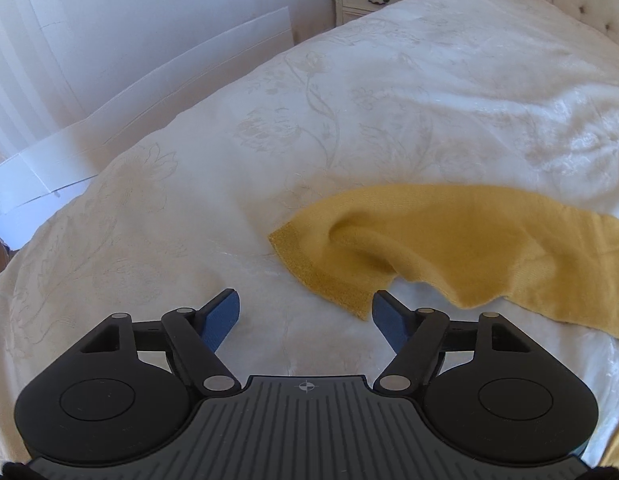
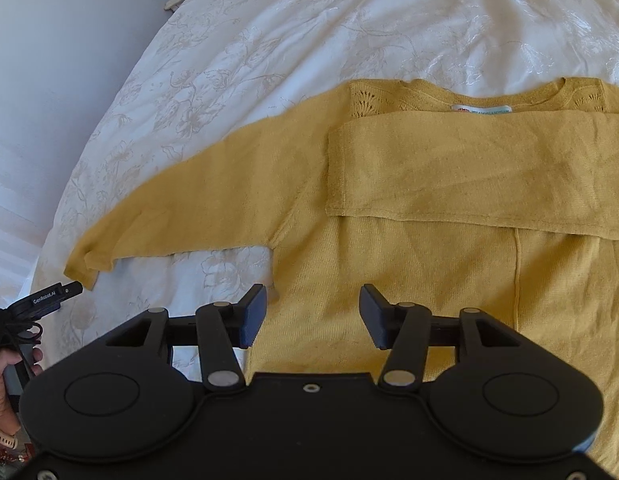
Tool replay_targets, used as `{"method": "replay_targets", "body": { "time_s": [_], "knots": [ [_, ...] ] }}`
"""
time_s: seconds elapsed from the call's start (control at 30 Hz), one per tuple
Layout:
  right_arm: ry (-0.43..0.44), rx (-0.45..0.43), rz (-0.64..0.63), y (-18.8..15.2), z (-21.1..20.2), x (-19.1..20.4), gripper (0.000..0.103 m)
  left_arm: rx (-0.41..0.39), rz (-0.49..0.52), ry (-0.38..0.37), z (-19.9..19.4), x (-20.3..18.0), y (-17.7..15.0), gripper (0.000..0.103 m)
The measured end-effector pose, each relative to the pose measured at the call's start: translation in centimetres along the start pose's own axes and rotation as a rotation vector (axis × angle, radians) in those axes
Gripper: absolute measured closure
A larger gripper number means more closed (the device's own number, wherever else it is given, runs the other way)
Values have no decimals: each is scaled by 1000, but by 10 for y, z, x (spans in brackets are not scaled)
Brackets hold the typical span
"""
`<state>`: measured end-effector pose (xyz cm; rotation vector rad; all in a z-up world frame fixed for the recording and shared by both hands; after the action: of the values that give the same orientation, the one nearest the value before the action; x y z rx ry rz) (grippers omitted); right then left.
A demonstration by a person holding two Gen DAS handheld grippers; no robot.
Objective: Fold small clothes
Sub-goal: 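Move the left tool to the cuff of the other sleeve, then grasp the cuff with the left tool, lift and fold it across the body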
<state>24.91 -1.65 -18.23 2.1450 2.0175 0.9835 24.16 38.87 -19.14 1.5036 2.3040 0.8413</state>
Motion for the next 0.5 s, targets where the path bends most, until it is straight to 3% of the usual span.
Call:
{"method": "replay_targets", "body": {
  "time_s": [0.07,0.13,0.23,0.3,0.33,0.37,0.5],
  "knots": [
    [4,6,-20,-1,3,5,44,6,-39,-7,11,4,4,33],
    [7,14,-29,-2,6,8,44,27,-75,-40,24,4,8,42],
    [7,32,-41,-5,11,11,44,53,-111,-87,44,-3,9,45],
    [7,40,-48,-8,12,12,44,47,-110,-107,51,-7,13,56],
    [8,43,-48,-9,12,12,44,56,-103,-119,54,-10,15,74],
    [8,48,-50,-10,12,12,44,80,-100,-133,56,-12,18,99],
    [8,54,-42,-10,12,11,44,108,-65,-206,49,-8,45,100]
  ]
}}
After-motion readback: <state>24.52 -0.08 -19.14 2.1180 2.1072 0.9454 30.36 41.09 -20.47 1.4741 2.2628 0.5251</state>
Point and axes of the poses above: each gripper's, at about its wrist camera, not at the fingertips, and z roughly the way its jaws point, x to its left, y to its top, the point moved 9 cm from there along z, roughly the way its jaws point, and after that the axes turned 5 degrees about -x, right-handed, at the moved point
